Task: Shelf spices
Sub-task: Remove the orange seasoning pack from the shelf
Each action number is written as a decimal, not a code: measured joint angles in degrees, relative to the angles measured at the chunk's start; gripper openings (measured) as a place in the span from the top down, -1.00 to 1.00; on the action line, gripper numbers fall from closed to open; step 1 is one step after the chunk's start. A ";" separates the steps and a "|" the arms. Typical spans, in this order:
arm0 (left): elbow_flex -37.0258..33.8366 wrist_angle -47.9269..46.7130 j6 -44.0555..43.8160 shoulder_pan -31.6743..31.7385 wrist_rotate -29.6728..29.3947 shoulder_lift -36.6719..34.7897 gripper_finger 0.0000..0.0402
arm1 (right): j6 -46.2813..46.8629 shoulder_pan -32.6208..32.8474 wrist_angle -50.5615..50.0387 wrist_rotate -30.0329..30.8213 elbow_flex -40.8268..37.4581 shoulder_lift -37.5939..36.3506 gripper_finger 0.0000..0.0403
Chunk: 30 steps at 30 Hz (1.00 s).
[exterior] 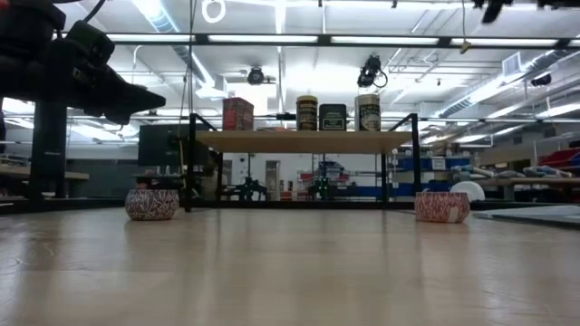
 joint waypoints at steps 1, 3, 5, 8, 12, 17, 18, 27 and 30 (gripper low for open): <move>0.02 0.00 -0.04 0.00 0.01 0.02 0.95 | -1.19 -0.12 -1.35 0.25 2.48 2.15 0.48; 0.01 0.02 -0.18 0.01 0.00 0.00 0.95 | -2.27 -0.79 -4.69 0.34 7.39 6.80 0.41; 0.02 0.00 -0.31 0.00 -0.03 0.00 0.95 | -2.49 -1.97 -8.00 0.32 12.15 11.91 0.35; 0.00 0.00 -1.11 0.00 -1.00 0.02 0.95 | -2.35 -4.39 -13.03 0.26 18.08 19.75 0.24; 0.00 0.01 -1.60 0.00 -1.97 0.00 0.95 | -2.18 -8.14 -16.31 -1.98 23.54 30.02 0.08; 0.01 -0.01 -1.60 0.00 -2.36 0.00 0.95 | -2.13 -11.78 -16.10 -5.64 28.92 42.38 -0.14; 0.00 -0.02 -1.60 0.02 -2.44 0.00 0.95 | -2.16 -12.19 -16.35 -6.01 29.89 45.02 -0.18; 0.01 -0.14 -1.62 0.01 -2.58 0.00 0.95 | -9.80 -10.73 -15.99 -2.77 39.55 65.50 -0.32; 0.00 -0.17 -1.62 0.02 -2.58 0.00 0.95 | -12.52 -10.15 -16.06 1.07 42.13 70.38 -0.31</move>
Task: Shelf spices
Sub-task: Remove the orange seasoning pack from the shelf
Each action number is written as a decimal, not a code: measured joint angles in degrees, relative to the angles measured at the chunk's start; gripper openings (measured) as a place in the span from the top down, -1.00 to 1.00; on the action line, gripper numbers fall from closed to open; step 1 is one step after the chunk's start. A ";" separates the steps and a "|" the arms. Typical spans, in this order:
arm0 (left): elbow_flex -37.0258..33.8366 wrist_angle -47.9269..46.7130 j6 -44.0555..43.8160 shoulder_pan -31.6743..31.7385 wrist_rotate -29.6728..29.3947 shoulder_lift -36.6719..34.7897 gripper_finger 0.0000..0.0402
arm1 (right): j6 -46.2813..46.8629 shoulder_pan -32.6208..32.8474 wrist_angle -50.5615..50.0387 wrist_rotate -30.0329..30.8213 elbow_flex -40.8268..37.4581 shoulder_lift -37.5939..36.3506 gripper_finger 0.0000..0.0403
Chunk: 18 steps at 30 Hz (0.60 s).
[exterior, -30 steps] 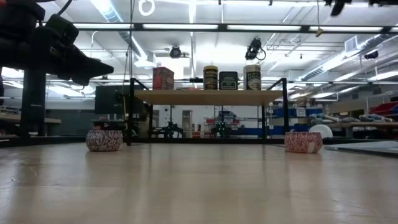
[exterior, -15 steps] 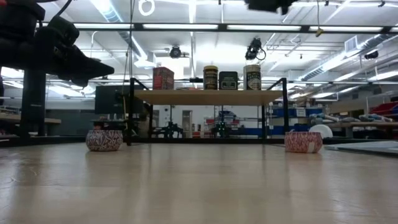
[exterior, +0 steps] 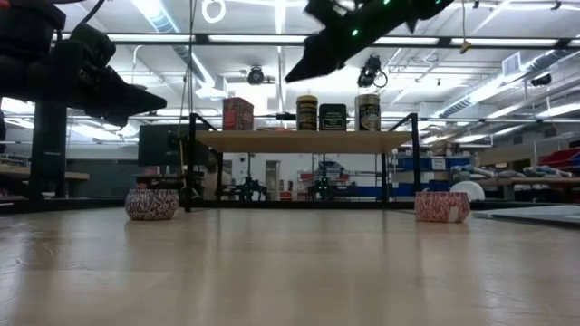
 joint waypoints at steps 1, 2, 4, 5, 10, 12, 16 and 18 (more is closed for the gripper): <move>0.00 0.00 0.00 0.00 0.00 0.00 0.95 | -0.20 0.10 -0.06 0.37 0.59 1.51 -0.31; 0.00 0.00 0.00 0.00 -0.02 0.00 0.95 | -0.26 0.09 -0.13 0.43 1.08 2.89 -0.31; 0.02 0.00 0.02 -0.01 -0.02 0.00 0.95 | -0.52 0.10 -0.04 1.20 1.99 5.58 -0.30; 0.00 0.02 0.01 0.00 -0.02 0.00 0.95 | -0.85 0.12 0.04 2.10 2.38 6.68 -0.29; 0.00 0.04 0.00 -0.02 -0.02 0.00 0.95 | -3.35 0.12 -0.15 7.52 3.68 12.06 -0.25; 0.00 0.09 0.02 0.00 -0.02 0.00 0.95 | -3.35 0.03 0.41 7.87 4.41 13.10 -0.22; 0.01 0.18 0.02 0.00 -0.02 0.00 0.95 | -3.08 -0.26 1.13 9.34 4.92 14.11 -0.16; 0.02 0.17 0.02 0.00 -0.02 0.02 0.95 | -2.92 -0.64 1.76 9.51 4.88 14.15 -0.13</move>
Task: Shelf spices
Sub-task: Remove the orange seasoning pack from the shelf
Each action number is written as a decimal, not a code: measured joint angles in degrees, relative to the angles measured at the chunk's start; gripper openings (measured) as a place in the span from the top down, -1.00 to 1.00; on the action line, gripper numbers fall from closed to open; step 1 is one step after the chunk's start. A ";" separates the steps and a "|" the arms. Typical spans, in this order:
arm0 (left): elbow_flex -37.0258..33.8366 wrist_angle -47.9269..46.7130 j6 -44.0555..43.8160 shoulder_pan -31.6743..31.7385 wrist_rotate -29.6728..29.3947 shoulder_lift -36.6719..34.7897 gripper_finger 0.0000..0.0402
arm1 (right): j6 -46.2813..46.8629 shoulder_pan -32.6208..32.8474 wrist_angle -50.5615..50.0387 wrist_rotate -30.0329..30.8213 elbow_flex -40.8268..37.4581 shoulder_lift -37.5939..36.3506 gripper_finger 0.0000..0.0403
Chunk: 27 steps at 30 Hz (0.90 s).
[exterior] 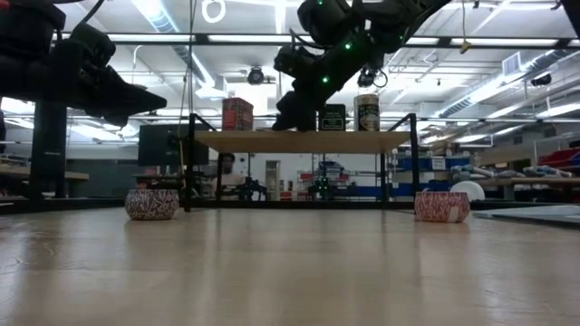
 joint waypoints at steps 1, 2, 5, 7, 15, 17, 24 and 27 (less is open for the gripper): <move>-0.01 0.02 0.00 -0.02 0.00 -0.02 0.95 | 0.21 -0.23 0.14 0.13 -0.03 -0.05 -0.11; -0.02 0.02 0.00 -0.02 0.00 -0.02 0.95 | 0.34 -0.55 0.26 0.32 -0.08 -0.13 -0.10; -0.02 0.02 0.00 0.00 0.00 0.00 0.95 | 1.24 -1.50 0.86 0.42 -0.10 -0.28 -0.05; 0.00 0.02 0.00 0.00 0.00 -0.02 0.95 | 2.44 -2.11 0.73 -0.01 -0.10 -0.28 -0.03; -0.02 0.02 0.00 0.00 0.00 0.00 0.95 | 5.81 -3.11 0.24 -5.46 -0.10 -0.20 0.03; -0.02 0.04 0.00 0.00 0.00 -0.02 0.95 | 6.57 -3.15 -0.22 -6.30 -0.10 -0.20 0.05; -0.01 0.02 0.00 -0.01 0.00 0.00 0.95 | 9.96 -4.21 -1.82 -7.60 -0.10 -0.20 0.22; -0.02 0.02 0.00 0.00 0.00 0.00 0.95 | 11.52 -4.60 -2.34 -9.54 -0.06 -0.22 0.36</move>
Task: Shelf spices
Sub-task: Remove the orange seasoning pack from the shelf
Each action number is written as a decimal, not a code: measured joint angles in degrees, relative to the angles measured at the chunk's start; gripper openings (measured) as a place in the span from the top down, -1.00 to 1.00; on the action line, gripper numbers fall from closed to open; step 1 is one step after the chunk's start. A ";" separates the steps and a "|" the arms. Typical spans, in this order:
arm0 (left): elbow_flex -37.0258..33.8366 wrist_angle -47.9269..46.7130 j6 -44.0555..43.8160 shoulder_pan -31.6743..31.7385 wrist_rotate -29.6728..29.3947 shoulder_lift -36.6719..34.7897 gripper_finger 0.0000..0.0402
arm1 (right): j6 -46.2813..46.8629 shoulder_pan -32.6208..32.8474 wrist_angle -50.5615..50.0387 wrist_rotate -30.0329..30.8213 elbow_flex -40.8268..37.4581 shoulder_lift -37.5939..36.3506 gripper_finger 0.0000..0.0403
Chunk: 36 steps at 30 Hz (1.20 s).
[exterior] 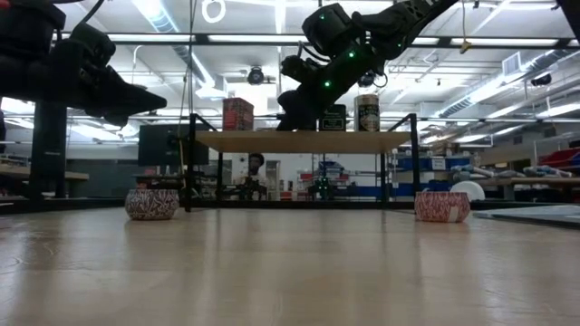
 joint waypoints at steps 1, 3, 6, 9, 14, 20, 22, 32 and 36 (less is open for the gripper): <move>0.00 0.00 0.00 -0.01 0.00 -0.01 0.95 | 0.21 0.00 -0.08 -0.06 0.00 0.00 0.41; 0.00 0.00 0.00 -0.01 0.00 -0.02 0.95 | 0.27 0.00 -0.19 -0.10 0.00 0.00 0.51; 0.00 0.00 0.00 -0.02 0.00 -0.02 0.95 | 0.42 -0.02 -0.30 -0.15 0.00 0.00 0.67; 0.01 0.00 0.00 0.00 0.00 -0.02 0.95 | 0.44 -0.02 -0.30 -0.43 0.02 -0.02 0.83; 0.02 0.00 0.00 0.00 0.00 0.00 0.95 | -2.52 1.14 0.23 0.03 0.02 -0.03 0.96; 0.00 0.00 0.38 -0.01 0.00 0.00 0.95 | -5.96 3.47 2.46 0.28 -0.15 -0.12 0.98; 0.00 0.00 0.49 -0.01 0.00 -0.02 0.95 | -7.12 4.40 3.73 0.31 -0.20 -0.53 0.99; 0.02 -0.02 0.70 0.00 0.00 0.00 0.95 | -9.77 12.24 7.96 -2.29 -0.13 -6.64 0.99; 0.00 0.01 0.68 -0.02 -0.02 0.01 0.95 | -6.17 16.60 2.01 -5.13 -0.09 -8.03 1.00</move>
